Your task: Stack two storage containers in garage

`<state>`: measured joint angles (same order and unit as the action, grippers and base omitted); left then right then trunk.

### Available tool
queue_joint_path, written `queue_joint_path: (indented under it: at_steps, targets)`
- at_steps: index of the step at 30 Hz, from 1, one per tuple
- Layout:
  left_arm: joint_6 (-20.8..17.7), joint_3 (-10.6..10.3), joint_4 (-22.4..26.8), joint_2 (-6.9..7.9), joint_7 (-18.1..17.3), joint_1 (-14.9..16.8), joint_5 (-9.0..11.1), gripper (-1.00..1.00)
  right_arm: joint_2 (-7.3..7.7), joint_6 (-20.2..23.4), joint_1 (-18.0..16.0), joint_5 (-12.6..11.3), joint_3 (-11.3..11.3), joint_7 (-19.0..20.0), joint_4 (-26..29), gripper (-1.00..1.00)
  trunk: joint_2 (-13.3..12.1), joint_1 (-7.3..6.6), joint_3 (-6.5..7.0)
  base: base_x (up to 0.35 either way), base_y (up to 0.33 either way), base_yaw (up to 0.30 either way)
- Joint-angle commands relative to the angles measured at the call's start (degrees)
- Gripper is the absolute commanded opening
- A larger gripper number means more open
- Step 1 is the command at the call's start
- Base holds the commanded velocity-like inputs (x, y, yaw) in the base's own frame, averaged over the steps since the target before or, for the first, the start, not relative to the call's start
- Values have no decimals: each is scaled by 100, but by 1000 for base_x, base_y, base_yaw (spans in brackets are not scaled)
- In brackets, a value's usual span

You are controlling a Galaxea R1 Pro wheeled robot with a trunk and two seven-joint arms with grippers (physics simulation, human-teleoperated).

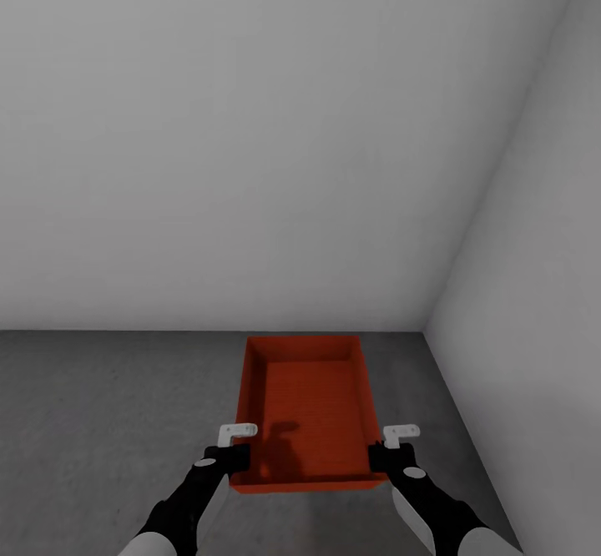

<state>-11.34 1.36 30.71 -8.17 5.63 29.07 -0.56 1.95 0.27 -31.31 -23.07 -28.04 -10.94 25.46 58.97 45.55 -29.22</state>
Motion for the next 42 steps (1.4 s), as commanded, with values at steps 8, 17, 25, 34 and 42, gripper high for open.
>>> queue_joint_path:
  at_steps: [8,17,25,34,42]
  targets:
    - [-13,-5,39,0,49,2,-9,-100,100,-1,-7,-119,132,-31,-313,-100,84,44,-41,0,0,0]
    - [-9,-4,41,0,48,2,-6,-100,97,-1,-7,-117,132,-31,-313,-100,445,242,-203,0,0,0]
    - [-8,-4,40,0,52,2,-6,-100,95,-1,-7,-112,130,-31,-313,-100,766,418,-347,0,0,0]
    - [-8,-4,41,0,53,2,-6,-100,97,-1,-7,-110,124,-32,-313,-100,1127,615,-508,0,0,0]
    - [-8,-4,41,0,53,2,-6,-100,95,-1,-7,-110,124,-31,-313,-100,1448,791,-652,0,0,0]
